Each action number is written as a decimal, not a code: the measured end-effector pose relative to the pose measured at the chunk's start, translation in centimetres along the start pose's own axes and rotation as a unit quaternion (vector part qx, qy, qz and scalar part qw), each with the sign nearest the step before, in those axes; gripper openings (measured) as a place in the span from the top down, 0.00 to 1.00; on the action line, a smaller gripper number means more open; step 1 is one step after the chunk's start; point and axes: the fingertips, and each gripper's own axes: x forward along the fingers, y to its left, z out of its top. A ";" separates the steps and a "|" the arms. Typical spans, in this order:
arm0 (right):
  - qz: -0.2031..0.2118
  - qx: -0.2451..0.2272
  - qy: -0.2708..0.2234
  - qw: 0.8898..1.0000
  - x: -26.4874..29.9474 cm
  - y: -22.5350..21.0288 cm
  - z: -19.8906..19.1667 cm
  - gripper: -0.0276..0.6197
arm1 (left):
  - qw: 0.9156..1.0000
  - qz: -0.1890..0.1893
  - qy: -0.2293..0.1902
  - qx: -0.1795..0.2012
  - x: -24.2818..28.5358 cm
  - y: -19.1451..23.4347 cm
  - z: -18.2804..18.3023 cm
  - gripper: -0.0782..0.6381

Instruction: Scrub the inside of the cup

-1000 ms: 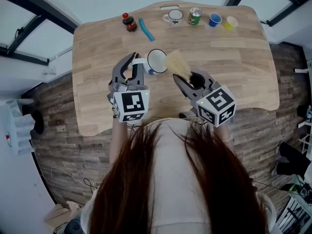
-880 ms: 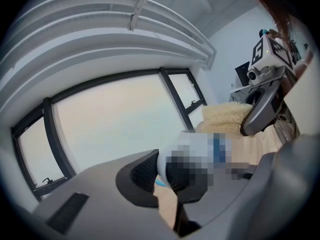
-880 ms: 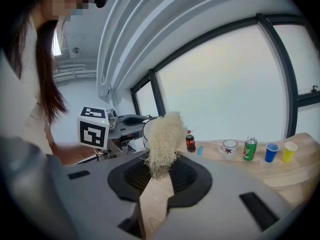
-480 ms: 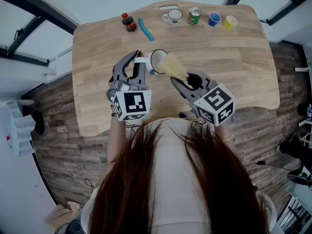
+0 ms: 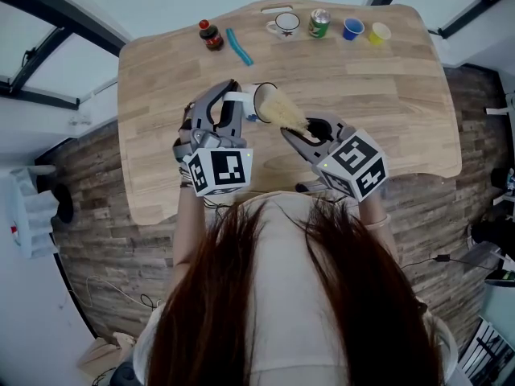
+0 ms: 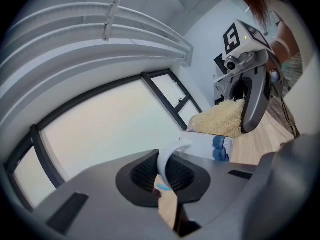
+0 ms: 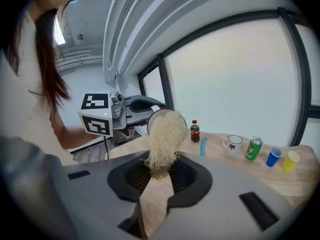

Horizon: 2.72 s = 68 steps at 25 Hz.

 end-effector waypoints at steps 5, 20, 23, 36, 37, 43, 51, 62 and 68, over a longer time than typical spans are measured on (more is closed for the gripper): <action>0.009 0.001 0.020 1.000 0.2 0.1 -0.4 0.82 | 1.000 -0.007 -0.008 0.028 0.2 -0.4 0.1 0.86; 0.028 -0.004 0.075 0.997 0.6 0.3 -1.6 0.82 | 0.992 -0.035 -0.033 0.113 0.3 -2.4 1.5 0.86; 0.031 0.000 0.087 0.996 0.8 0.4 -1.8 0.82 | 0.990 -0.041 -0.037 0.129 0.3 -2.8 1.7 0.86; 0.039 0.002 0.124 0.992 1.9 0.8 -2.5 0.82 | 0.983 -0.061 -0.047 0.168 0.3 -4.3 1.7 0.86; 0.040 0.002 0.125 0.991 2.0 0.8 -2.5 0.82 | 0.982 -0.061 -0.047 0.170 0.3 -4.3 1.7 0.86; 0.060 0.023 0.123 0.990 2.4 0.7 -2.5 0.82 | 0.981 -0.057 -0.053 0.178 0.4 -4.3 1.7 0.85; 0.125 0.109 0.097 0.981 2.3 1.1 -1.8 0.82 | 0.979 -0.047 -0.079 0.182 -0.2 -3.9 2.5 0.86; 0.199 0.248 0.029 0.948 2.4 1.3 -0.7 0.82 | 0.978 -0.031 -0.094 0.182 -0.2 -3.8 2.9 0.86; 0.234 0.334 -0.034 0.912 2.0 1.2 0.4 0.82 | 0.980 -0.008 -0.098 0.175 -0.5 -3.2 3.2 0.86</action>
